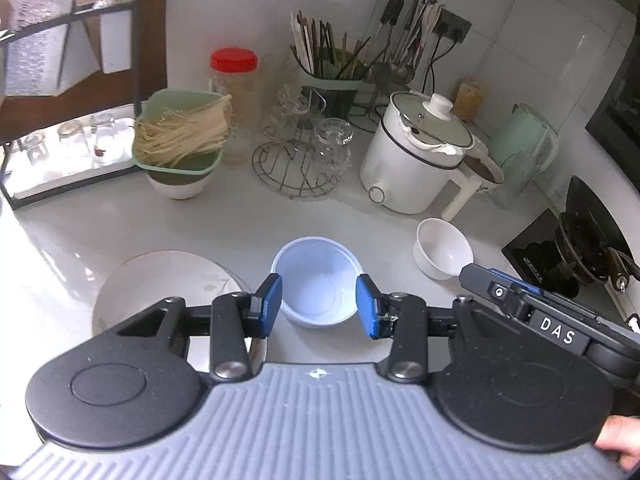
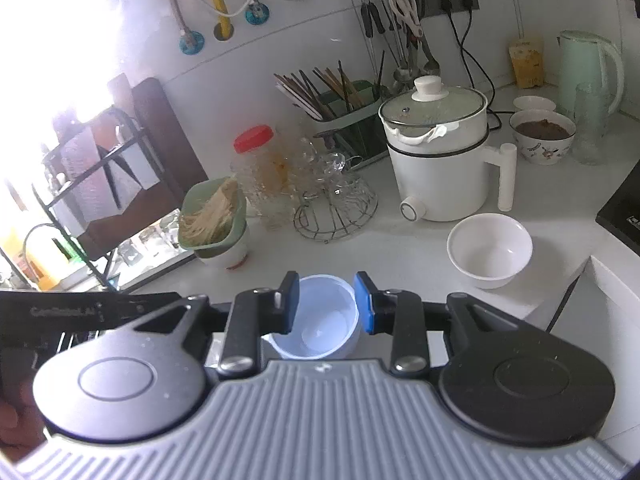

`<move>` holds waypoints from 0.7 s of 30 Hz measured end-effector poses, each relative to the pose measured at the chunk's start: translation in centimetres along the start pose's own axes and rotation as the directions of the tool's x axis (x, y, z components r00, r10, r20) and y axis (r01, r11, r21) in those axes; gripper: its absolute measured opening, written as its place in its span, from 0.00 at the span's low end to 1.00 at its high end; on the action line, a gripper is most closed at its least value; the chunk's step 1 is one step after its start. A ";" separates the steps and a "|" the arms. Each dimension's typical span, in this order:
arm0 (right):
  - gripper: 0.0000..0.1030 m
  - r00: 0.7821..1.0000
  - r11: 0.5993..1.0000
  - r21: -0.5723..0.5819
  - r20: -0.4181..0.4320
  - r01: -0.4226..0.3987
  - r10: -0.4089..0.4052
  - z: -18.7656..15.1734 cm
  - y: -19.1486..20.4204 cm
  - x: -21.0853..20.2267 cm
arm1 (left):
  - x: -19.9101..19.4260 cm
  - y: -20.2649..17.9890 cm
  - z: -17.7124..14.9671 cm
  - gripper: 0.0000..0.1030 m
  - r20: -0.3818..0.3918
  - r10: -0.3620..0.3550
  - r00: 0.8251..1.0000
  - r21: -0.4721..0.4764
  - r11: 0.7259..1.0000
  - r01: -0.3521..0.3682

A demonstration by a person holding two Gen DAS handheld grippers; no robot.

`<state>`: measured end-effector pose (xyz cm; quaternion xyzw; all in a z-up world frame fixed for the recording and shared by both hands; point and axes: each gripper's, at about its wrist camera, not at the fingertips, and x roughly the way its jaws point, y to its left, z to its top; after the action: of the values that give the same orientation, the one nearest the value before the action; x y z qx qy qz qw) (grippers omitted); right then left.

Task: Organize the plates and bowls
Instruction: 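Open both grippers and raise them off the nested blue bowls, then move both tools toward the small white ceramic bowl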

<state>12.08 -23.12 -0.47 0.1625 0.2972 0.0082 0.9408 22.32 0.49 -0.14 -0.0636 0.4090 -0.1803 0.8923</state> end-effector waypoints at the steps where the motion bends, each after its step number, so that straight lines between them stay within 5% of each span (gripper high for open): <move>1: 0.33 1.000 1.000 -0.004 0.004 0.000 0.000 -0.2 0.1 -0.4 | -0.6 0.0 -0.4 0.45 0.006 0.002 1.000 -0.002 1.000 -0.002; 12: 0.33 0.999 0.999 -0.018 0.035 0.028 -0.027 -2.2 0.7 -4.5 | -4.7 -0.2 -3.9 0.45 0.046 -0.011 0.999 0.011 1.000 0.011; 21: 0.33 0.996 0.997 -0.026 0.066 0.069 -0.067 -2.6 -0.6 -6.2 | -4.0 -2.5 -5.1 0.45 0.044 -0.047 0.998 -0.002 0.999 0.047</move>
<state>5.44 -23.59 0.82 0.1391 0.2717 -0.0247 0.9519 15.46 -0.14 0.00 -0.0783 0.3878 -0.1992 0.8966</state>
